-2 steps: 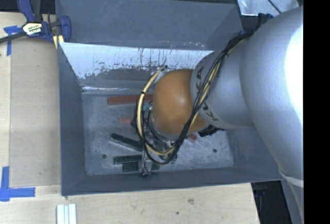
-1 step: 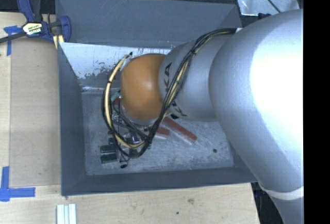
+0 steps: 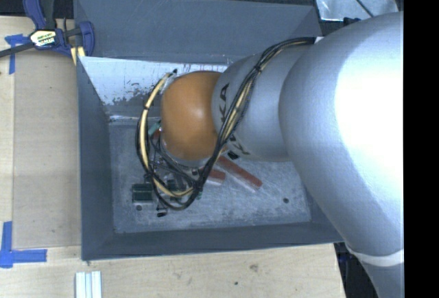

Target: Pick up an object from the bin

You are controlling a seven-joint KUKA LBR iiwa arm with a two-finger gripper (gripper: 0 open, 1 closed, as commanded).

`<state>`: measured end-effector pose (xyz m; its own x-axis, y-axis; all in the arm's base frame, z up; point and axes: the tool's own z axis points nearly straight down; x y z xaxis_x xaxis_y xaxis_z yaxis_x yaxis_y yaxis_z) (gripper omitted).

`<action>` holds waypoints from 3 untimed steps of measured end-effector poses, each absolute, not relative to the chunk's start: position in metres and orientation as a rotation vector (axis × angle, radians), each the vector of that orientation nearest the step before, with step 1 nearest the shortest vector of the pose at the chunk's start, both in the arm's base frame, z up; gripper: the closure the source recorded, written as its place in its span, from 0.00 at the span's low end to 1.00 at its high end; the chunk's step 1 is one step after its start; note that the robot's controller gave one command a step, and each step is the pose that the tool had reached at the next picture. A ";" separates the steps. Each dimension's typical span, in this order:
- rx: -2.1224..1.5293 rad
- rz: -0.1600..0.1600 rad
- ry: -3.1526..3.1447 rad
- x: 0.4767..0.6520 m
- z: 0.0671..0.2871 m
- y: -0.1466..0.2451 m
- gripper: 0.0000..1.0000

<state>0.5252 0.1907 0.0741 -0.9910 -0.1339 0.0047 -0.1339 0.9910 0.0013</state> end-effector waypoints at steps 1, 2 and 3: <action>0.210 -0.002 -3.130 0.525 0.074 0.191 1.00; 0.243 -0.015 -3.136 0.532 0.076 0.176 1.00; 0.151 0.000 -3.141 0.505 0.205 0.113 1.00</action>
Offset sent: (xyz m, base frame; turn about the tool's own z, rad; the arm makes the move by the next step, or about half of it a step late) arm 0.0000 0.0000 0.0000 0.0000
